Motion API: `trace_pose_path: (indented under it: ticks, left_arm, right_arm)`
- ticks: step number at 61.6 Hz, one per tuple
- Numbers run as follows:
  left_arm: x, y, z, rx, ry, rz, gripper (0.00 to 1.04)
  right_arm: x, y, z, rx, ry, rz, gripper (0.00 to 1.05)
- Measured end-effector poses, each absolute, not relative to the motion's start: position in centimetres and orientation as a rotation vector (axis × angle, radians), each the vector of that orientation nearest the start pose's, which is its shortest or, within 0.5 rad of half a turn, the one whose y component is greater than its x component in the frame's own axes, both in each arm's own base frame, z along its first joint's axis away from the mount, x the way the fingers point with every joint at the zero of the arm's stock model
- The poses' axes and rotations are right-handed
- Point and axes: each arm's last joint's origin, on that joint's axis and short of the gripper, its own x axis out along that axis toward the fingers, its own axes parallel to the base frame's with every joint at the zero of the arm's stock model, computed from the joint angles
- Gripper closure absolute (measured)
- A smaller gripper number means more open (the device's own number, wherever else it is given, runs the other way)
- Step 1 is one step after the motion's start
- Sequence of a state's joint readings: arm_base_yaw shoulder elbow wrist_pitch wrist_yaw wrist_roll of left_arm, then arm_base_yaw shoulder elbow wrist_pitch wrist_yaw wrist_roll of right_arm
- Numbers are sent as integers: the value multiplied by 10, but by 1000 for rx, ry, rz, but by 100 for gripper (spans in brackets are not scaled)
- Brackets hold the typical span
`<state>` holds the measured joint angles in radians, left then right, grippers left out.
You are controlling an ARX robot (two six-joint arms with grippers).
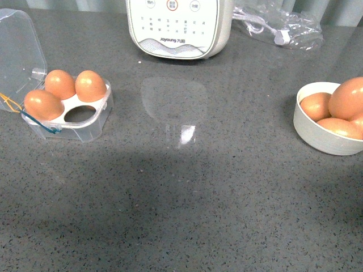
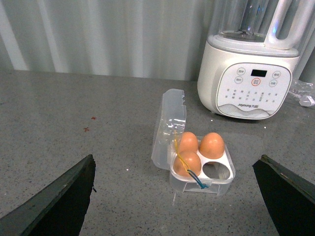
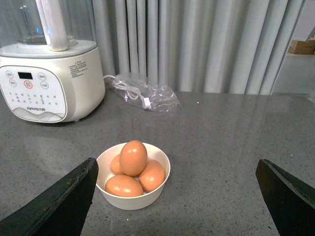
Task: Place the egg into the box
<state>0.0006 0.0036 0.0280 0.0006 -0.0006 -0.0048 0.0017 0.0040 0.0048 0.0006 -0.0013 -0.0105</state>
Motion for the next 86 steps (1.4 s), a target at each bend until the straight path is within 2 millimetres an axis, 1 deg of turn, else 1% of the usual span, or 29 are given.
trace_pose_path:
  ticks: [47,49,50,53,57,61,66,69,71,76,78,86]
  left_arm:
    - [96,0,173,-5,-25,1,7]
    - [96,0,173,-5,-25,1,7]
    - [96,0,173,-5,-25,1,7]
    - [96,0,173,-5,-25,2,7]
    - [96,0,173,-5,-25,1,7]
    - [96,0,173,-5,-25,1,7]
    - [96,0,173,-5,-25,1,7]
    - [96,0,173,-5,-25,1,7]
    - [96,0,173,-5,-25,1,7]
    - [96,0,173,-5,-25,1,7]
    - [96,0,173,-5,-25,1,7]
    - [96,0,173,-5,-25,1,7]
  right_arm:
    - [98,0,165,-10,-1,3,7]
    - [98,0,165,-33,2,-21,7]
    - [98,0,164,-56,7,-60,7]
    - [101,1,163,-150,43,-134,7]
    - [106,4,161,-227,92,-125,7]
    - [114,6,163,-269,132,-82,7]
    - [129,6,170,-274,179,-42,7]
    - [144,6,175,-271,241,-5,7]
    - [157,6,176,-269,325,26,7]
    - [177,5,176,-258,450,43,7]
    - [189,4,177,-242,525,58,7]
    - [223,5,189,-182,651,87,7]
